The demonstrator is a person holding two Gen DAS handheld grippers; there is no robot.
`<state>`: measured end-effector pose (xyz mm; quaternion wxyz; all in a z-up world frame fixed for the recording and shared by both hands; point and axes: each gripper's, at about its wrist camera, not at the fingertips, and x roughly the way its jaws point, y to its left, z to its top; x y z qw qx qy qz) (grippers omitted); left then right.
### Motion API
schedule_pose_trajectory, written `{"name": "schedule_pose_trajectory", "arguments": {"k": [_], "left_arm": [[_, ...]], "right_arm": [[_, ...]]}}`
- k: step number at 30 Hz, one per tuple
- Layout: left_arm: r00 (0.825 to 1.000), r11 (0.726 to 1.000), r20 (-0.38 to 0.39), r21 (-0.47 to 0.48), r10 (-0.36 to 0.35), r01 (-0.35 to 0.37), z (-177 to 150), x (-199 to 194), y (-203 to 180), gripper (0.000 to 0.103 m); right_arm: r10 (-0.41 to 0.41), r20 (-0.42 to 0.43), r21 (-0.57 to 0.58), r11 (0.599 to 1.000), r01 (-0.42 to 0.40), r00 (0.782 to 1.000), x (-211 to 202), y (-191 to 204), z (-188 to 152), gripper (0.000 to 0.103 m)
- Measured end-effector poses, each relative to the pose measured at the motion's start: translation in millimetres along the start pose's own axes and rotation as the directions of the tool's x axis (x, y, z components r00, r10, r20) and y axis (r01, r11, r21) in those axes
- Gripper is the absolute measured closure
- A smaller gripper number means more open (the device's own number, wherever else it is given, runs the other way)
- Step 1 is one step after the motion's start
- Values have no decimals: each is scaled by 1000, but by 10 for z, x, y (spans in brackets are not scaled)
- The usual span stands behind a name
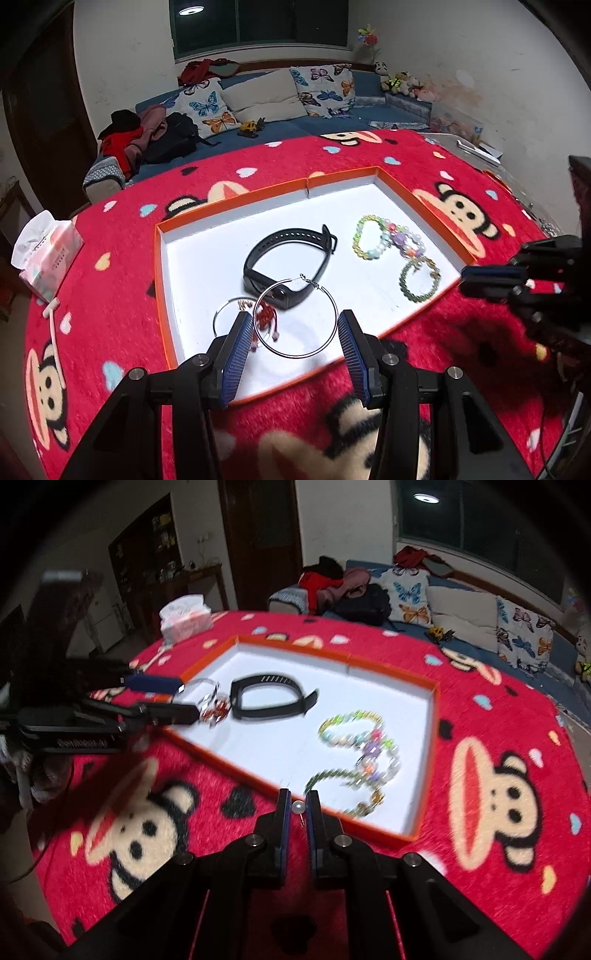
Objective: Organize jewelry
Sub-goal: 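Carry hoop and pearl earring into the box and open both tools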
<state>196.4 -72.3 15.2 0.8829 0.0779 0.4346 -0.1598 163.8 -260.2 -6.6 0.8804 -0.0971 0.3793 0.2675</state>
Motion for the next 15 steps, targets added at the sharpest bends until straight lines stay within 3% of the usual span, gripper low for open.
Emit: {"name": "schedule_pose_trajectory", "arguments": {"k": [15], "left_arm": [[999,1000,-46,-17,-10,10,45,384,21,52]], "right_arm": [[-43,-22,82,996,44,999,272,-262,108,93]]}}
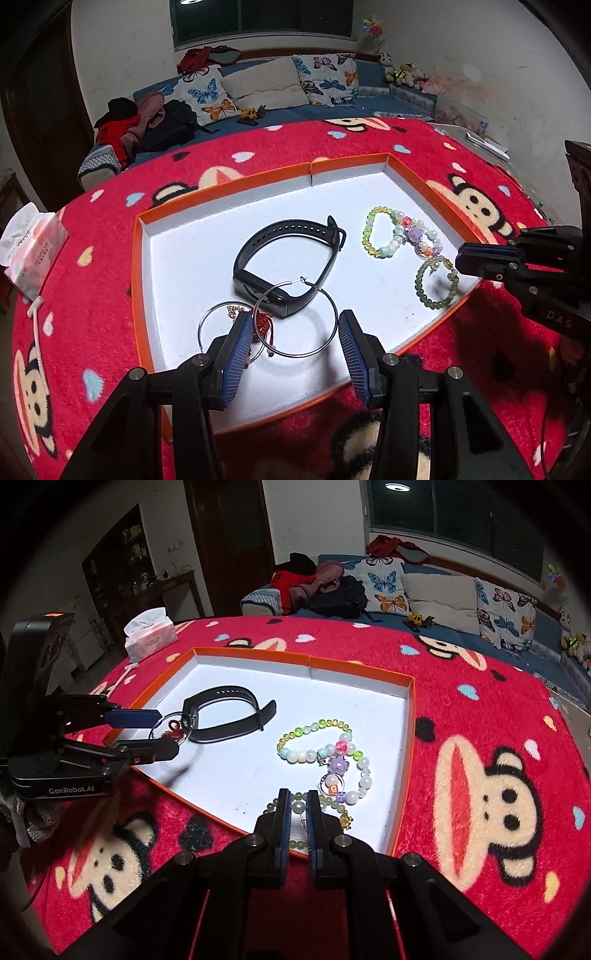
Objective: Organize jewelry
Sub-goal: 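Carry hoop and pearl earring into the box and open both tools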
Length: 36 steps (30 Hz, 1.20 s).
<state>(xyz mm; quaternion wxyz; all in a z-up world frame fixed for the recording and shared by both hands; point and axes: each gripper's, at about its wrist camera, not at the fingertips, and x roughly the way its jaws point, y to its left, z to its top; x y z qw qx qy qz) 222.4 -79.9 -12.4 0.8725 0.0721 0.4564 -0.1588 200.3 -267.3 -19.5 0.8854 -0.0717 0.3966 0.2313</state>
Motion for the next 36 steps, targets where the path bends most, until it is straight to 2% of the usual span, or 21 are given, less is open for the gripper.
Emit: {"name": "schedule_pose_trajectory", "arguments": {"k": [17,20,28,31,33,36], "left_arm": [[1000,1000,-6,-13,6,-6,4,52,29,51],[1000,1000,-1,-16,14,-14,4,39,31,44],[1000,1000,5,-16,16,-16,-1,6,33,43],[1000,1000,12,-20,17,-17,-14,-25,40,43],[1000,1000,17,-22,16,-16,-31,-59,30,43],[999,999,27,-21,24,-24,-72,-130,6,42]], "right_arm": [[13,-25,32,999,-12,1000,70,-63,-21,93],[11,-29,34,999,-10,1000,80,-67,-21,93],[7,-38,30,1000,-6,999,96,-48,-30,92],[4,-36,32,999,-3,999,92,-43,-28,88],[-1,-35,32,999,2,999,81,-34,-34,77],[-3,-27,33,999,4,1000,45,-15,-48,71]]}}
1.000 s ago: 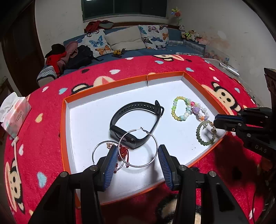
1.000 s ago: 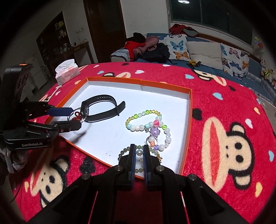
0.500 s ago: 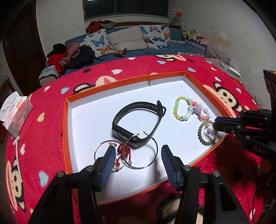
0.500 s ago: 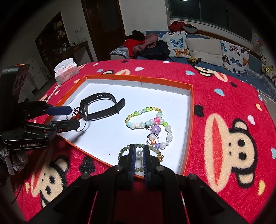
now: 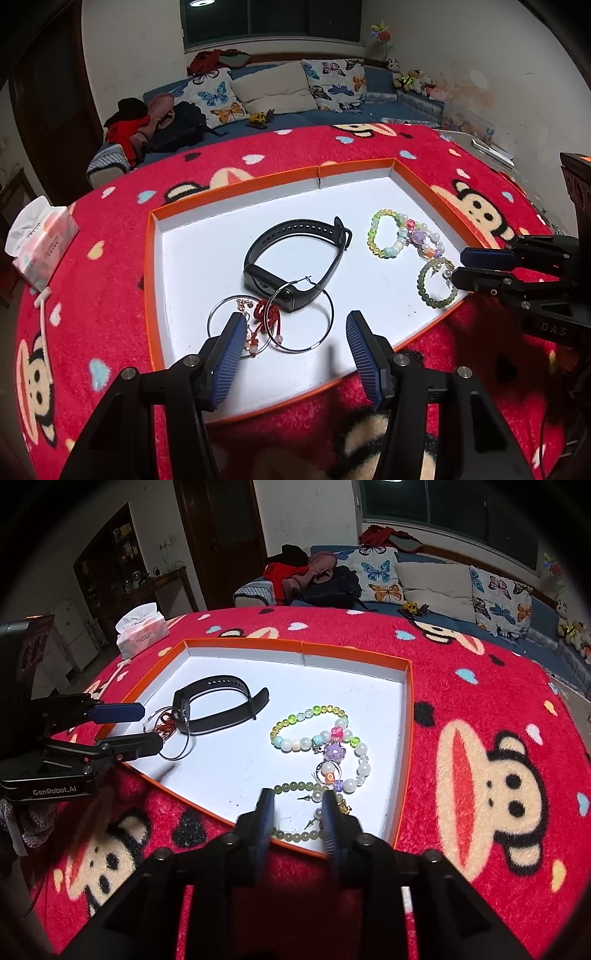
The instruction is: Organize jewelry
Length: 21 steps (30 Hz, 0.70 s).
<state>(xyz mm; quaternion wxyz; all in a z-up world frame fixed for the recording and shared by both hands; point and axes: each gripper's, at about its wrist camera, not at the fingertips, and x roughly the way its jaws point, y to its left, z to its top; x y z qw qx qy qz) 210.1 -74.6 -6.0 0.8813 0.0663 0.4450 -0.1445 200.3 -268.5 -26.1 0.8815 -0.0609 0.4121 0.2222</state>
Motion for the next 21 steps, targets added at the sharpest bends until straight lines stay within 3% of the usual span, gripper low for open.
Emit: {"name": "schedule_pose_trajectory", "arguments": {"k": [21], "left_arm": [[990,997,128,-62,52,-44,-382,-582,-42,36]], "right_arm": [[-45,76,78,996,39,996,-243,220,-190,65]]}}
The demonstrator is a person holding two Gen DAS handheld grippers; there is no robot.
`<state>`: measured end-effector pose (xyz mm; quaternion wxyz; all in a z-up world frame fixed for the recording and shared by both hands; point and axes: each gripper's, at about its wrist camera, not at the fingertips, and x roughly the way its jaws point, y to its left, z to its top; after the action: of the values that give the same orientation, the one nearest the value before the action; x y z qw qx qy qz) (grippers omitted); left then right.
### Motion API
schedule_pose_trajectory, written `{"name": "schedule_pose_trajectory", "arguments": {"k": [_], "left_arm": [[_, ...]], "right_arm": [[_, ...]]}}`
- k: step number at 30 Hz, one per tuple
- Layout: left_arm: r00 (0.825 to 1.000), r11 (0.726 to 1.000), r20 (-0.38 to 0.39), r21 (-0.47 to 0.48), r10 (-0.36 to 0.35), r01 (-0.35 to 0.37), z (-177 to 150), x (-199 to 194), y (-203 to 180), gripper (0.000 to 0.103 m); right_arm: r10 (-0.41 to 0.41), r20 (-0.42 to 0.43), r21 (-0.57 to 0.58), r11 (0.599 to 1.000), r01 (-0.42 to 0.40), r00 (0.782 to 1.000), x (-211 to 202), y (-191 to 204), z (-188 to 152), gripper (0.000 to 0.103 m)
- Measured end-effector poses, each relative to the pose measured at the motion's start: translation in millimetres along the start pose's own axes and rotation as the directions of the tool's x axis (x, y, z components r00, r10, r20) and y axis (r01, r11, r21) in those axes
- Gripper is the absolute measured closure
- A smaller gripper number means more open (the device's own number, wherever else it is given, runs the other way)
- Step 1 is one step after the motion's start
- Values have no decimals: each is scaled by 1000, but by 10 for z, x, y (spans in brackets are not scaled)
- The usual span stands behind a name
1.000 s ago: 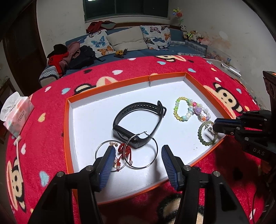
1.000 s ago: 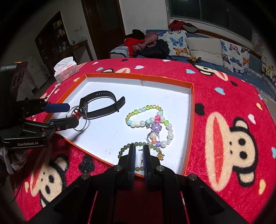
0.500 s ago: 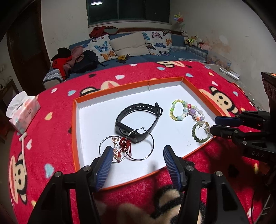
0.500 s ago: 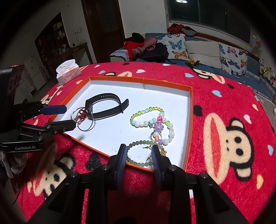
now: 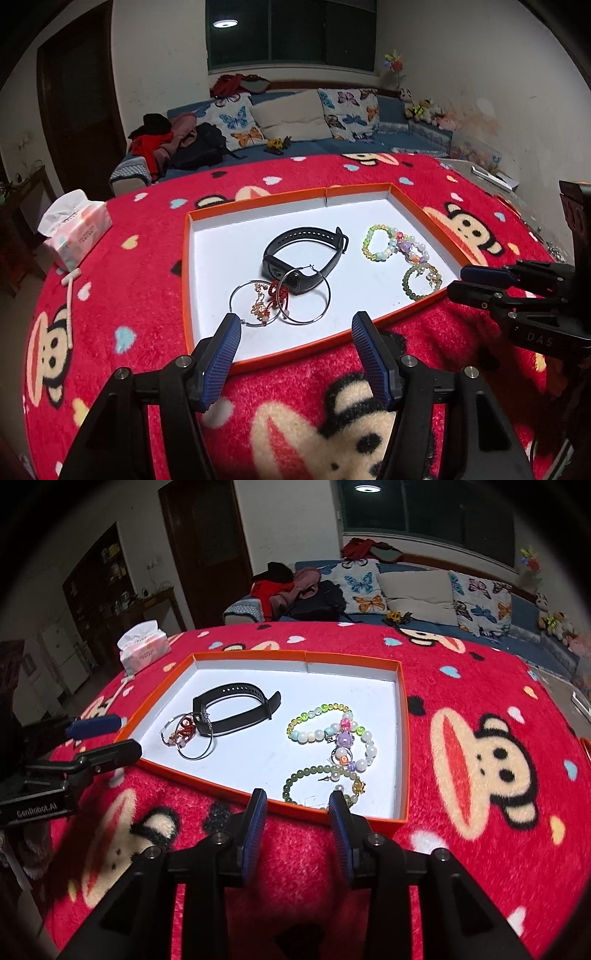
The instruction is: Organize jewelry
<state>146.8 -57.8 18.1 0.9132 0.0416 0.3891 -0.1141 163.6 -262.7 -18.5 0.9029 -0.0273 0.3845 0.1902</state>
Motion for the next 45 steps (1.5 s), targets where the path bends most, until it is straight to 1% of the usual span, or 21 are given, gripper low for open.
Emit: {"name": "schedule_pose_trajectory", "arguments": {"k": [8,12,16,22,27,33,37,41,44,45], "left_arm": [[998,997,59,-67,33,-29,-208,-117,115,36],[997,994,70,-110,35,-28,-332,-133,212,36],[995,991,80,-127,59,-49,-435,-146,263,36],[988,990,109,-103,112,-101,-552,-157,213,36],[986,989,116,-100,120,-108,-608,-130,173,36],[981,988,146,-110,126,-110,-592,-169,170,36],[981,986,137,-117,137,-121,-598,-142,176,36],[978,983,148,-134,148,-128,-615,-171,205,36],[976,982,148,-132,157,-138,-624,-175,193,36],[976,982,147,-126,159,-141,-625,-172,178,36]], "right_arm": [[-27,56,40,999,25,998,-82,110,-101,64],[-46,83,46,998,43,995,-110,193,-157,64],[-61,100,35,998,58,993,-124,293,-211,64],[-83,126,31,996,79,989,-142,397,-280,64],[-124,157,4,992,124,980,-136,472,-338,64],[-137,171,5,990,138,976,-141,493,-370,64],[-138,175,15,990,138,975,-142,481,-392,64],[-146,181,31,989,143,973,-163,464,-404,64],[-148,172,32,989,145,974,-144,461,-398,57],[-150,164,33,989,147,975,-128,458,-394,57]]}}
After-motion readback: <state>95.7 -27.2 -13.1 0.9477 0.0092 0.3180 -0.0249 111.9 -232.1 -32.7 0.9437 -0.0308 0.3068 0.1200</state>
